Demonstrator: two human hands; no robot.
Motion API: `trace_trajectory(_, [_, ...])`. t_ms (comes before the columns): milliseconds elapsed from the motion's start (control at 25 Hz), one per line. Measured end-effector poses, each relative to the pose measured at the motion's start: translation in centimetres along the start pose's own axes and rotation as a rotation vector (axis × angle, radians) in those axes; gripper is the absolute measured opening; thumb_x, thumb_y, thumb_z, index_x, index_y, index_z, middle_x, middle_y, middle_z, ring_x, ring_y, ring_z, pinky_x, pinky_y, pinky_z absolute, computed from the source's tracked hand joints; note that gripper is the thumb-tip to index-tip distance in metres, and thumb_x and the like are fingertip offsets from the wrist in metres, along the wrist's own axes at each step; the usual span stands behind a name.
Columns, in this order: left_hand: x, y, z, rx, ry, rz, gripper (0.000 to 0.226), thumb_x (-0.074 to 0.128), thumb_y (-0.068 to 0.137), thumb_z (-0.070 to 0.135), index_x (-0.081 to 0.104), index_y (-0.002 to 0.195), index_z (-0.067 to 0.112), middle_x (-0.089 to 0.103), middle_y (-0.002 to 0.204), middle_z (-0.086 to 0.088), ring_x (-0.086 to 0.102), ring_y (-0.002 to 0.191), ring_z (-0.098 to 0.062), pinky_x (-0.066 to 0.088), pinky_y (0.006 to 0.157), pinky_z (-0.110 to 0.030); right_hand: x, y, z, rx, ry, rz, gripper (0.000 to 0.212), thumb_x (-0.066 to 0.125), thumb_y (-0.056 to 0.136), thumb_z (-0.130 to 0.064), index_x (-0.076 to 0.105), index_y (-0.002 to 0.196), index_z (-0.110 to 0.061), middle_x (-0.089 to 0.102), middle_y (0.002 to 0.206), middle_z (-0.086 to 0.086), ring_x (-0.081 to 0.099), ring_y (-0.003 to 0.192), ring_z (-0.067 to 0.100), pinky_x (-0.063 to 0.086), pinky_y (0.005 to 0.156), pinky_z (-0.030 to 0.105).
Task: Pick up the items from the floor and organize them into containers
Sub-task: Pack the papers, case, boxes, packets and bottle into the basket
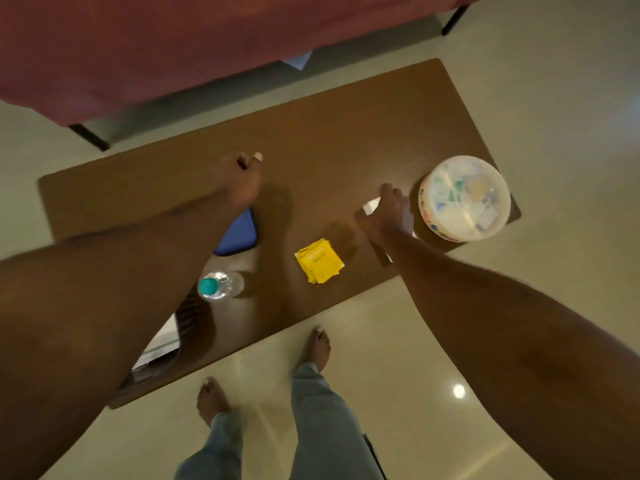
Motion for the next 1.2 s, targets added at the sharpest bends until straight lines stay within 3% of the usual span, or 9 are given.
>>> trace_trajectory(80, [6.7, 0.2, 0.7, 0.002, -0.014, -0.118, 0.040, 0.059, 0.098, 0.025, 0.040, 0.064, 0.022, 0.044, 0.064, 0.005, 0.045, 0.065, -0.013, 0.032, 0.071, -0.022, 0.8, 1.3, 5.4, 0.108, -0.051, -0.055, 0.078, 0.073, 0.075, -0.061, 0.046, 0.133, -0.017, 0.053, 0.134, 0.008, 0.048, 0.129, 0.032, 0.044, 0.100, 0.049])
trace_trajectory(320, [17.6, -0.5, -1.3, -0.059, 0.128, -0.284, 0.034, 0.067, 0.092, 0.034, 0.048, 0.067, 0.021, 0.058, 0.076, 0.002, 0.054, 0.080, -0.016, 0.038, 0.074, -0.024, 4.7, 3.2, 13.1, 0.190, -0.144, -0.181, 0.118, 0.086, 0.062, -0.062, 0.021, 0.151, -0.020, 0.041, 0.152, 0.006, 0.034, 0.145, 0.031, 0.032, 0.112, 0.057])
trace_trajectory(600, [18.1, -0.8, -2.0, -0.056, 0.211, -0.268, 0.033, 0.068, 0.090, 0.035, 0.049, 0.067, 0.020, 0.061, 0.085, 0.001, 0.055, 0.081, -0.015, 0.038, 0.074, -0.023, 6.5, 3.7, 13.4, 0.135, -0.137, -0.168, 0.108, 0.084, 0.069, -0.060, 0.024, 0.149, -0.020, 0.047, 0.144, 0.006, 0.043, 0.137, 0.031, 0.036, 0.111, 0.056])
trace_trajectory(720, [15.8, -0.6, -1.4, -0.046, 0.210, -0.257, 0.031, 0.067, 0.091, 0.035, 0.050, 0.070, 0.020, 0.060, 0.084, 0.000, 0.054, 0.080, -0.015, 0.039, 0.074, -0.023, 5.4, 2.5, 11.5, 0.096, -0.107, -0.108, 0.105, 0.083, 0.068, -0.061, 0.026, 0.148, -0.021, 0.047, 0.143, 0.005, 0.045, 0.135, 0.030, 0.040, 0.109, 0.054])
trace_trajectory(880, [10.1, 0.1, -0.3, -0.019, 0.098, -0.218, 0.036, 0.068, 0.091, 0.031, 0.045, 0.065, 0.021, 0.051, 0.067, 0.005, 0.050, 0.068, -0.014, 0.039, 0.072, -0.025, 2.8, 1.3, 5.7, 0.011, -0.059, -0.051, 0.100, 0.085, 0.066, -0.057, 0.033, 0.143, -0.019, 0.052, 0.139, 0.007, 0.048, 0.132, 0.031, 0.043, 0.103, 0.053])
trace_trajectory(1080, [-2.6, -0.2, -0.8, 0.049, 0.068, -0.118, 0.037, 0.063, 0.095, 0.028, 0.039, 0.067, 0.023, 0.043, 0.066, 0.005, 0.039, 0.059, -0.007, 0.038, 0.063, -0.023, -0.7, -1.2, -8.0, -0.151, 0.029, 0.050, 0.099, 0.081, 0.055, -0.062, 0.044, 0.137, -0.019, 0.058, 0.133, 0.006, 0.055, 0.125, 0.029, 0.048, 0.096, 0.047])
trace_trajectory(1200, [-12.7, -1.0, -4.5, 0.030, 0.055, 0.025, 0.035, 0.061, 0.095, 0.035, 0.040, 0.069, 0.024, 0.045, 0.069, 0.006, 0.044, 0.065, -0.011, 0.039, 0.067, -0.026, 0.1, -3.8, -18.0, -0.275, 0.063, 0.034, 0.103, 0.084, 0.055, -0.064, 0.044, 0.140, -0.021, 0.058, 0.133, 0.003, 0.056, 0.122, 0.026, 0.052, 0.093, 0.043])
Point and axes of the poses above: each hand's wrist, its own y-axis towards the middle knuckle, its own x-axis out of the palm, z = x × y, the point moved 10 cm from there along y, towards the middle knuckle
